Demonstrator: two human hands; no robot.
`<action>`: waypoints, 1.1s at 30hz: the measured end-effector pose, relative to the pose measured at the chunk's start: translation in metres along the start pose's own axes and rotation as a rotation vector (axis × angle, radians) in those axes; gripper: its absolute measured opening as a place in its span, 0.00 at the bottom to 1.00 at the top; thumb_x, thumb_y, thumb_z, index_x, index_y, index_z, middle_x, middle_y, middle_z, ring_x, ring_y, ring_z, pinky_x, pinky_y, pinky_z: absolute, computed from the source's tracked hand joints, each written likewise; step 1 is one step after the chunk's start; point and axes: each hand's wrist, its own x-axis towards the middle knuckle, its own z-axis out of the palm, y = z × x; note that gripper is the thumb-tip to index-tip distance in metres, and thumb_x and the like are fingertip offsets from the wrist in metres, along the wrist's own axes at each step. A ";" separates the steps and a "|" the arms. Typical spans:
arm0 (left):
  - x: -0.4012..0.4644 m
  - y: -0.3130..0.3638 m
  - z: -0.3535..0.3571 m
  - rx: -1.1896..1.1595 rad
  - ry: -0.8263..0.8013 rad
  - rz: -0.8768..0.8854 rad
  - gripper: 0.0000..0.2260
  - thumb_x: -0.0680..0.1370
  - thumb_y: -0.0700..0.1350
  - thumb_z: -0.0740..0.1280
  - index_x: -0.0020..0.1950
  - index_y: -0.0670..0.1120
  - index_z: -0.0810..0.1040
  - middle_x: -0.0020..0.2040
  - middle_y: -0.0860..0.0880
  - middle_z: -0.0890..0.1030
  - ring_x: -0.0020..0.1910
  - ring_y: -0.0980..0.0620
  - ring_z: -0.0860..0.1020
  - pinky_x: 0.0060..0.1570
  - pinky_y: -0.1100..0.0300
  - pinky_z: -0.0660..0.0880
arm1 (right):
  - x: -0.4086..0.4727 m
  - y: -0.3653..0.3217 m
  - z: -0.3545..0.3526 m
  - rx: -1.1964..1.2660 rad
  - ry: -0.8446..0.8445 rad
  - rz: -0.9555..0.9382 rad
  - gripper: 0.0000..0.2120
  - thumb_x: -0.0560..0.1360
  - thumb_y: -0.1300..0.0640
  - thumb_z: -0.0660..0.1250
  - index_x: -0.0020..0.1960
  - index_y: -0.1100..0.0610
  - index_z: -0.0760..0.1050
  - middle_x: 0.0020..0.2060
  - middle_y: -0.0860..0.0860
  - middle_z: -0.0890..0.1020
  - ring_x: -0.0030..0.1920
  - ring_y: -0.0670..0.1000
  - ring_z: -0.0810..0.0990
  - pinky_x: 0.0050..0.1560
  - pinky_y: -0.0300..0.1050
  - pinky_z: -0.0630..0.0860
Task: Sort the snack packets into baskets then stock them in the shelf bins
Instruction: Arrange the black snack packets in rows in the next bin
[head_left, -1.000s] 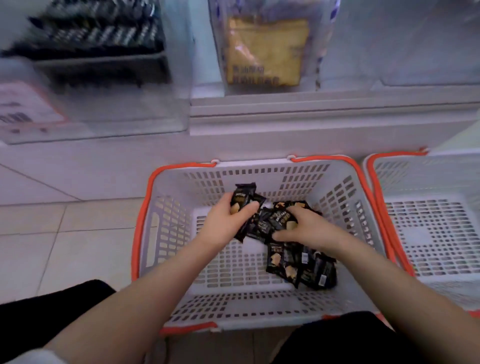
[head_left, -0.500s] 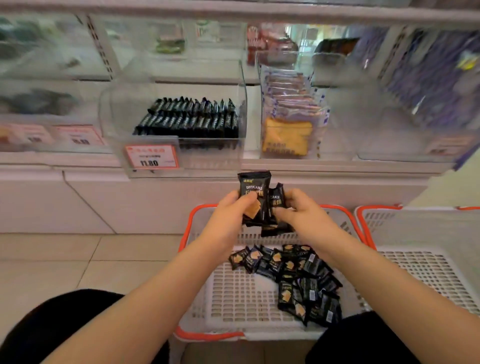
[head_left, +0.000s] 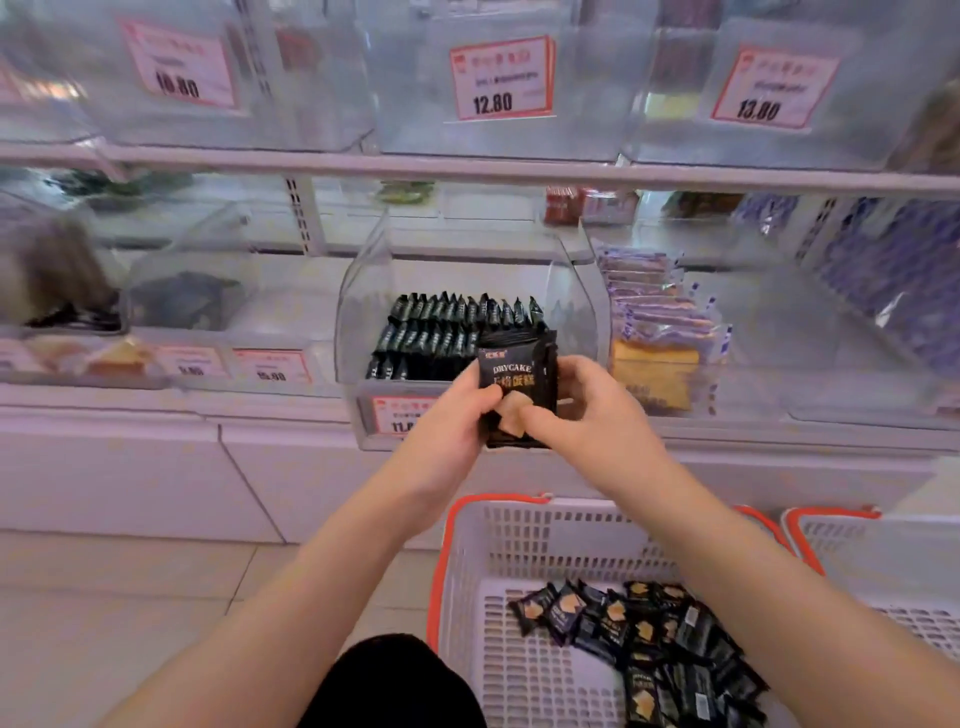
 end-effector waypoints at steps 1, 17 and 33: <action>0.004 0.007 -0.010 0.079 0.012 0.004 0.16 0.80 0.38 0.51 0.63 0.46 0.72 0.57 0.46 0.78 0.58 0.51 0.75 0.63 0.54 0.69 | 0.012 -0.004 0.001 0.006 0.012 0.013 0.15 0.65 0.50 0.75 0.48 0.45 0.72 0.44 0.41 0.81 0.44 0.36 0.79 0.46 0.33 0.76; 0.094 0.054 -0.101 2.132 -0.515 -0.251 0.11 0.76 0.47 0.61 0.56 0.48 0.77 0.50 0.48 0.80 0.42 0.49 0.74 0.33 0.58 0.68 | 0.140 -0.018 0.063 -0.995 -0.685 0.364 0.15 0.71 0.48 0.67 0.37 0.59 0.70 0.33 0.51 0.74 0.31 0.51 0.75 0.31 0.40 0.72; 0.117 0.037 -0.111 1.926 -0.511 -0.459 0.17 0.73 0.56 0.67 0.51 0.42 0.76 0.45 0.48 0.77 0.43 0.47 0.73 0.43 0.54 0.72 | 0.141 0.015 0.066 -0.578 -0.715 0.392 0.07 0.69 0.61 0.71 0.45 0.63 0.79 0.38 0.55 0.82 0.40 0.52 0.80 0.46 0.50 0.79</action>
